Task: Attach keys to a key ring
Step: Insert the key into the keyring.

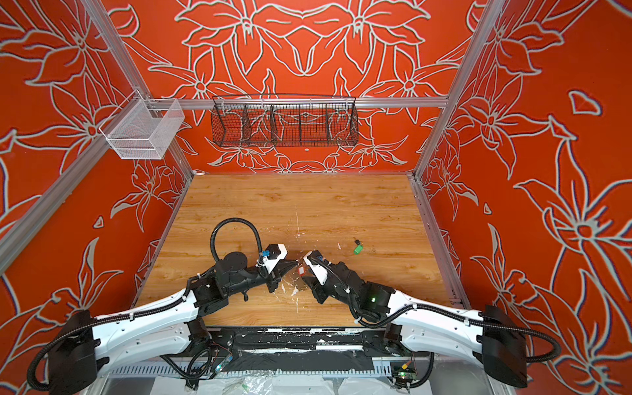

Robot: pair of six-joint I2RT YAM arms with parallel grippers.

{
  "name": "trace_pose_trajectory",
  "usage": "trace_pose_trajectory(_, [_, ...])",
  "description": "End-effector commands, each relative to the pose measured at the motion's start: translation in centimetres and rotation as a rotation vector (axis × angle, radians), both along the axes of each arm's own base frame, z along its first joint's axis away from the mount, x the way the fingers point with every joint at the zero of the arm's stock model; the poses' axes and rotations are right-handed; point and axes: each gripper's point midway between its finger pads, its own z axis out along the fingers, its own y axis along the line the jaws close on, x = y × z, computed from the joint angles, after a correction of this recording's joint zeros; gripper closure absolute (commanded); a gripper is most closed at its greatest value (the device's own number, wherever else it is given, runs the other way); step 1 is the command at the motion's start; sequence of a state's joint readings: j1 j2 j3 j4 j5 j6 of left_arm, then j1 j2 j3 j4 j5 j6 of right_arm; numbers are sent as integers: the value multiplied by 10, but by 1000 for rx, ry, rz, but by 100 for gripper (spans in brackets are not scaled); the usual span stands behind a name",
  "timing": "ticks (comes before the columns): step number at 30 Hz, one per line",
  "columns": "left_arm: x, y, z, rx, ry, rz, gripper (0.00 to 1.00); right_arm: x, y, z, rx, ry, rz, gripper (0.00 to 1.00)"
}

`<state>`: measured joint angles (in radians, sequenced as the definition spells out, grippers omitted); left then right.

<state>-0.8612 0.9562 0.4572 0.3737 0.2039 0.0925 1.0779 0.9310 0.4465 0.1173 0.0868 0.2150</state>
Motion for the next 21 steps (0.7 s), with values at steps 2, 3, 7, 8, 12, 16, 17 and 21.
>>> trace_pose_trajectory(2, [-4, 0, 11, -31, -35, -22, 100, 3, 12, 11, 29, -35, 21, 64])
trace_pose_trajectory(3, [-4, 0, 12, -32, -36, -22, 100, 3, 13, 12, 30, -38, 22, 63])
trace_pose_trajectory(7, [-7, -1, 12, -38, -40, -33, 100, 7, 17, 13, 24, -56, 21, 56])
trace_pose_trajectory(8, [-7, -1, 12, -41, -41, -39, 100, 9, 17, 13, 18, -64, 14, 55])
trace_pose_trajectory(12, [-14, -5, 13, -42, -43, -86, 100, 12, 21, 14, 14, -84, 16, 55])
trace_pose_trajectory(16, [-22, -8, 14, -44, -49, -135, 100, 10, 26, 18, 25, -108, 53, 52])
trace_pose_trajectory(17, [-23, -8, 14, -44, -50, -140, 100, 9, 27, 19, 27, -115, 62, 50])
trace_pose_trajectory(21, [-29, -9, 15, -46, -57, -173, 100, 3, 28, 21, 42, -142, 105, 46])
